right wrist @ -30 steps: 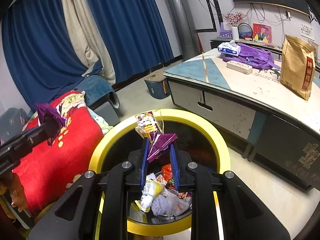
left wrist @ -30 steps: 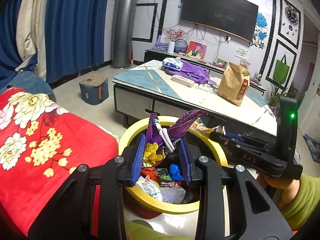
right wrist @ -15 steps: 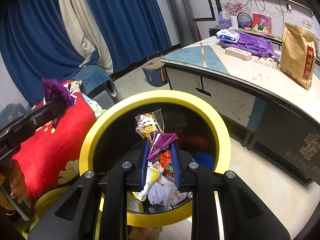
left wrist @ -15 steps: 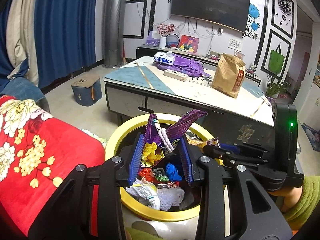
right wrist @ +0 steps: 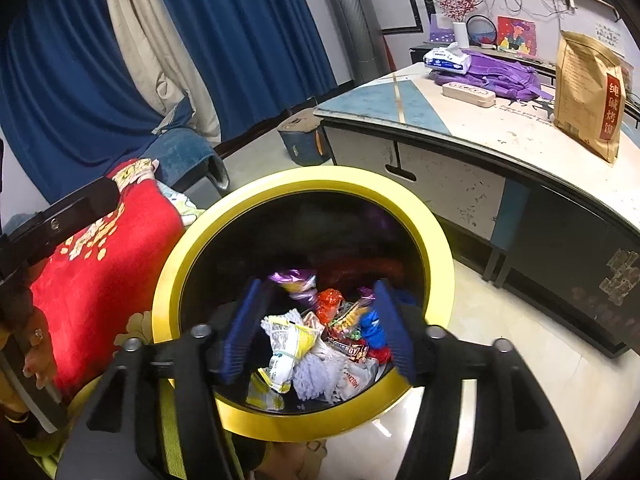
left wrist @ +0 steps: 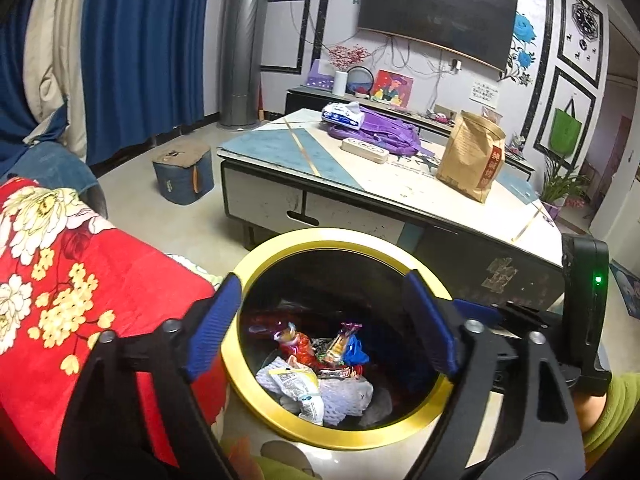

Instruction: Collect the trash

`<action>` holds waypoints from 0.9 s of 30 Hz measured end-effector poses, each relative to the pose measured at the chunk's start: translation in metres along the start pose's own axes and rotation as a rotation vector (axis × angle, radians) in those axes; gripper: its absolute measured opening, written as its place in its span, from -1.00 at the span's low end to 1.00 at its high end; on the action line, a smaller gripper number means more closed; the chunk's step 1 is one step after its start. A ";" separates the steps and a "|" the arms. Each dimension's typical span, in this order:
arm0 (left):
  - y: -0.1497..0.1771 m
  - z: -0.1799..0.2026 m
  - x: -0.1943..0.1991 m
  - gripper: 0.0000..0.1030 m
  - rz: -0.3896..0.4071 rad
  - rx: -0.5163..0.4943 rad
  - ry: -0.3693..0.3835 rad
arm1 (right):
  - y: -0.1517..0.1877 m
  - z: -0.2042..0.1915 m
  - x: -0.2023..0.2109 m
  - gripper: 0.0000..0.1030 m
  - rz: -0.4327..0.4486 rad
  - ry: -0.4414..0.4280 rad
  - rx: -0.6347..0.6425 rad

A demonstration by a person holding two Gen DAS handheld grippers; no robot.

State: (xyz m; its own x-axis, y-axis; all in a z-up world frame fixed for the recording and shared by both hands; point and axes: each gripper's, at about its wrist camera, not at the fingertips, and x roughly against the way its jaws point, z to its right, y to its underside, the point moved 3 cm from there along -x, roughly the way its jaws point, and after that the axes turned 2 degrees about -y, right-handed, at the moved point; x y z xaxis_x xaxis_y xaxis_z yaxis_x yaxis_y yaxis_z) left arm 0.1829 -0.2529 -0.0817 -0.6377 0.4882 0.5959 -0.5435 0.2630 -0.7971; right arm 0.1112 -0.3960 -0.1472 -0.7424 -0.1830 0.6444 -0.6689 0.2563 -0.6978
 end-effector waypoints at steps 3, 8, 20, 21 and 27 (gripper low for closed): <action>0.001 -0.006 0.004 0.71 0.001 0.019 -0.019 | -0.002 -0.002 0.003 0.39 0.018 0.008 0.009; 0.004 -0.022 0.015 0.78 0.006 0.065 -0.064 | -0.007 -0.010 0.012 0.64 0.060 0.020 0.034; 0.028 -0.069 0.064 0.79 0.048 0.143 -0.220 | -0.017 -0.079 0.028 0.87 0.164 -0.027 0.214; 0.029 -0.072 0.069 0.79 0.051 0.146 -0.239 | -0.017 -0.085 0.029 0.87 0.171 -0.032 0.232; 0.031 -0.090 0.105 0.79 0.113 0.166 -0.324 | -0.015 -0.132 0.042 0.87 0.255 -0.059 0.356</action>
State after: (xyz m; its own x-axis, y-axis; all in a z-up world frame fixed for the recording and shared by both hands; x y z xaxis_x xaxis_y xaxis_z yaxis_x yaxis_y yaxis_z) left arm 0.1481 -0.1181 -0.0526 -0.8234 0.2112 0.5267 -0.5245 0.0710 -0.8485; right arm 0.0950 -0.2824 -0.0690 -0.8792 -0.2125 0.4264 -0.4279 -0.0412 -0.9029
